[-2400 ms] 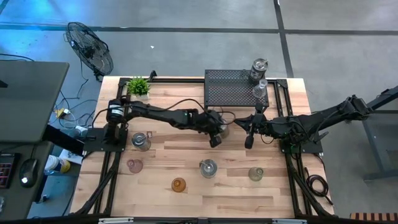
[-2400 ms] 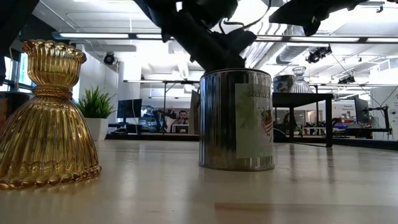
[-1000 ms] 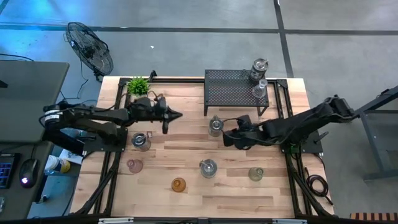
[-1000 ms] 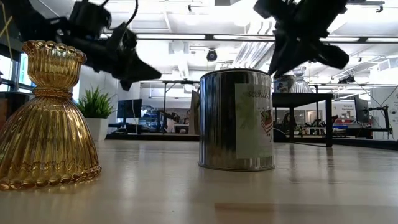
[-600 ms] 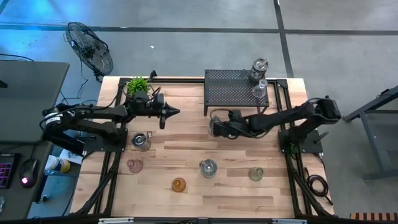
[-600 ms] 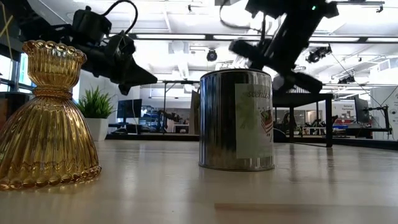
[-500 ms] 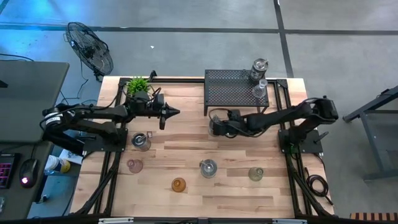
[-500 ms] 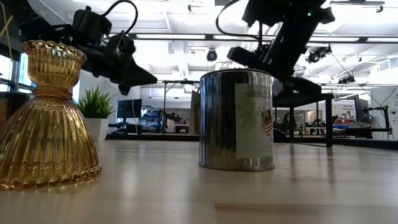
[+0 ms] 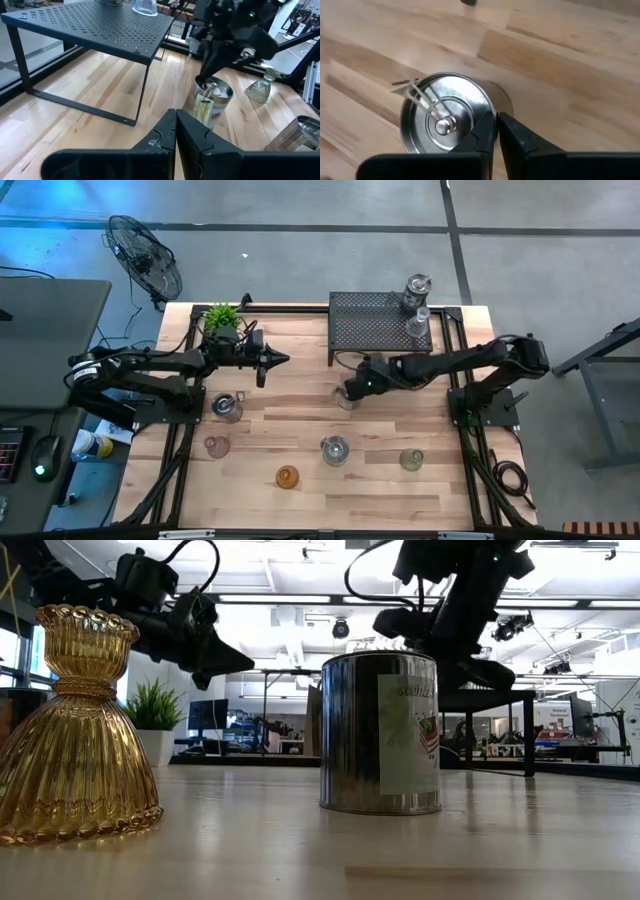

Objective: Pick & Place candle stick holders
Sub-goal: Align the silver scented candle with the other silver scented candle on the shelf

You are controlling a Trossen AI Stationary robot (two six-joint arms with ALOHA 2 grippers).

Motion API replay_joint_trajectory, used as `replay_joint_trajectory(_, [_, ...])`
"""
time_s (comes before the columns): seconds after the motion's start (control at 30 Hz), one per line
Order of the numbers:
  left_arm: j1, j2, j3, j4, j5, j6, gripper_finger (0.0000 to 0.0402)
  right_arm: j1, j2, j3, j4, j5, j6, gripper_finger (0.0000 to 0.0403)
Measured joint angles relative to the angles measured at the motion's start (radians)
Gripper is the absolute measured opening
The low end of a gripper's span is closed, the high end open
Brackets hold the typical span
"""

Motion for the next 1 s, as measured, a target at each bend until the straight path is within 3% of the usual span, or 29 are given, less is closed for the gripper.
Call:
replay_joint_trajectory(0.27, [0.000, 0.000, 0.000, 0.015, -0.001, 0.000, 0.0004, -0.124, -0.016, 0.000, -0.022, -0.152, -0.410, 0.0003])
replay_joint_trajectory(0.47, [0.000, 0.000, 0.000, 0.016, -0.003, 0.000, 0.0004, -0.181, -0.017, 0.000, -0.021, -0.223, -0.630, 0.0010])
replay_joint_trajectory(0.7, [0.000, 0.000, 0.000, 0.016, -0.008, 0.011, 0.0004, -0.174, -0.017, 0.000, -0.021, -0.225, -0.688, 0.0036])
replay_joint_trajectory(1.0, [0.000, 0.000, 0.000, 0.016, -0.008, 0.015, 0.0004, -0.120, -0.017, 0.000, -0.040, -0.244, -0.615, 0.0116])
